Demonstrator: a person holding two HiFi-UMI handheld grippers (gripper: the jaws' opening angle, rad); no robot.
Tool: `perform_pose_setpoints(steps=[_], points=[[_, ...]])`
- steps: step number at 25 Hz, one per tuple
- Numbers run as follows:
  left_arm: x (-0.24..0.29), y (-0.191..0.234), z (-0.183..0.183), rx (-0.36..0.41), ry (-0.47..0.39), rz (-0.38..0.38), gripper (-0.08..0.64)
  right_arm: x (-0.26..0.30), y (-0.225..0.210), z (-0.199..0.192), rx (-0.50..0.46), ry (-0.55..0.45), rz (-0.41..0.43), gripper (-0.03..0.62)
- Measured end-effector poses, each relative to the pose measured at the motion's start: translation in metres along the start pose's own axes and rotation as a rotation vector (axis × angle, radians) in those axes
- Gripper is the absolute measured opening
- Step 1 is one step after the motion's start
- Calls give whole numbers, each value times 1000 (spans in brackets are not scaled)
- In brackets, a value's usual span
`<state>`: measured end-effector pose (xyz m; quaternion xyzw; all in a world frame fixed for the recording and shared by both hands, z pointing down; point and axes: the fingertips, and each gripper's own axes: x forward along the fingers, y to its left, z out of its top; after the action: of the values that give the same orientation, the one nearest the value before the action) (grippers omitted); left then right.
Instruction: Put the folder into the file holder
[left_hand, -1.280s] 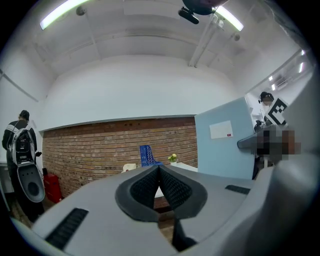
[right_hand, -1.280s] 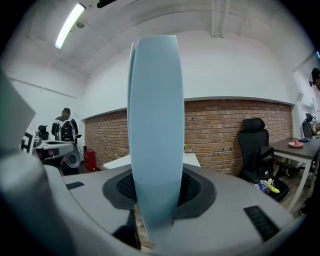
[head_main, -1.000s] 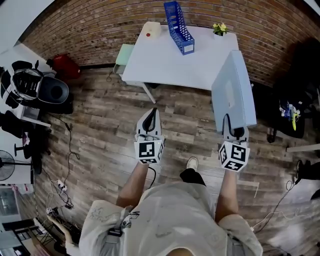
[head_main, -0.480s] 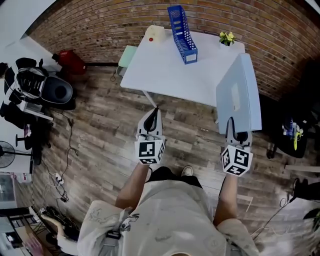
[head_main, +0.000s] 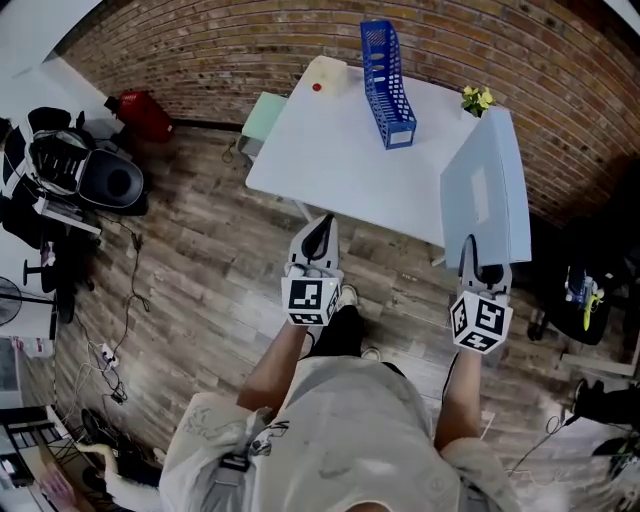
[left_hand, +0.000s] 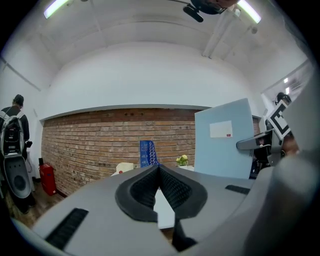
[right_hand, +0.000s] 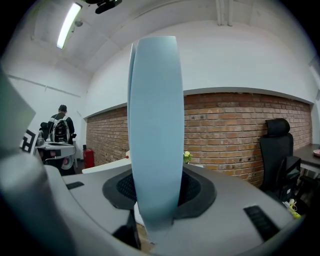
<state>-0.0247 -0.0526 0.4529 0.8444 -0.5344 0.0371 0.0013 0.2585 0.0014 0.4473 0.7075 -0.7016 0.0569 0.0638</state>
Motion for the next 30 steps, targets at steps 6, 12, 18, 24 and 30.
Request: perform_pose_setpoints(steps=[6, 12, 18, 24, 30], points=[[59, 29, 9, 22, -18, -31, 14, 61, 5, 22, -37, 5, -12, 168], [103, 68, 9, 14, -17, -62, 14, 115, 19, 30, -64, 29, -39, 167], [135, 93, 8, -2, -19, -70, 14, 151, 22, 32, -62, 43, -73, 168], [160, 115, 1, -39, -21, -80, 14, 180, 28, 39, -63, 28, -101, 167], [168, 123, -1, -27, -38, -95, 14, 191, 35, 63, -80, -28, -118, 167]])
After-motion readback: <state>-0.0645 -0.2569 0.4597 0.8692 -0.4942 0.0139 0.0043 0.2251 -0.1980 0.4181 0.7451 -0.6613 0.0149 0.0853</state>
